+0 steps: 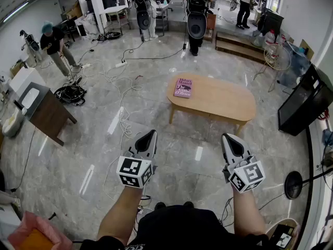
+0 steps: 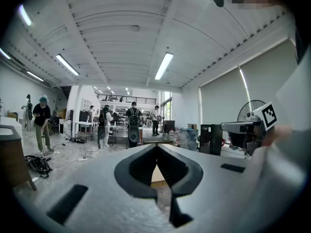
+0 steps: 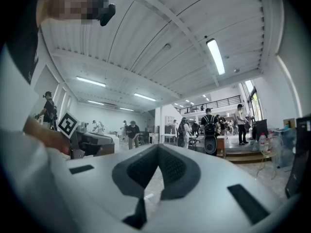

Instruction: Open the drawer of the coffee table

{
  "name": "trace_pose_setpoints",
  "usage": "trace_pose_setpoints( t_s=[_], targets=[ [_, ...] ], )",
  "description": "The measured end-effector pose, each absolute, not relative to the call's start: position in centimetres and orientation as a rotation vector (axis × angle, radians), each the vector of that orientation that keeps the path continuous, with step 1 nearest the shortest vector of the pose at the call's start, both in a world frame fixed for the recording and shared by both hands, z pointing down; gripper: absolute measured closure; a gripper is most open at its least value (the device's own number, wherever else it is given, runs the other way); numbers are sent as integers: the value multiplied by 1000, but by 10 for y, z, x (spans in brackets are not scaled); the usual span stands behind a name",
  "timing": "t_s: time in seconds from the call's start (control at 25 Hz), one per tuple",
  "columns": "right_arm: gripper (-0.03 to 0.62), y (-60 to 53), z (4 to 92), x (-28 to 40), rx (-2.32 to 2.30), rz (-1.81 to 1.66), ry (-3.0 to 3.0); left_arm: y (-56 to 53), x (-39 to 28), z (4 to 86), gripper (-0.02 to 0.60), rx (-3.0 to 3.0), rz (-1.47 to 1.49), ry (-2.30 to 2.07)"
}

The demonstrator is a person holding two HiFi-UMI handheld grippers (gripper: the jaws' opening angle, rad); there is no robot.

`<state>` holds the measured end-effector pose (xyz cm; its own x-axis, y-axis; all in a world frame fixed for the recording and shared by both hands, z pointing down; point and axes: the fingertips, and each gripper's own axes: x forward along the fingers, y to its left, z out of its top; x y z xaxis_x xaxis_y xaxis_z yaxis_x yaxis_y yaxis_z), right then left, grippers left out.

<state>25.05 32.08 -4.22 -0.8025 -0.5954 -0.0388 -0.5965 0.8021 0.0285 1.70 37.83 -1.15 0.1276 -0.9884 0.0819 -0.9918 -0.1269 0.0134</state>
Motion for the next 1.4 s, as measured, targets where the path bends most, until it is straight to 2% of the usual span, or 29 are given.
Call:
trace_pose_setpoints(
  t_s=[0.52, 0.92, 1.12, 1.4],
  targets=[
    [592, 328, -29, 308, -1019, -1, 2933, 387, 64, 0, 574, 2303, 121, -2004],
    [589, 343, -5, 348, -949, -265, 2891, 406, 99, 16, 572, 2231, 93, -2003],
    [589, 337, 7, 342, -955, -290, 2923, 405, 95, 19, 572, 2224, 71, -1999],
    [589, 310, 16, 297, -991, -297, 2934, 388, 51, 27, 574, 2156, -36, -2002]
  ],
)
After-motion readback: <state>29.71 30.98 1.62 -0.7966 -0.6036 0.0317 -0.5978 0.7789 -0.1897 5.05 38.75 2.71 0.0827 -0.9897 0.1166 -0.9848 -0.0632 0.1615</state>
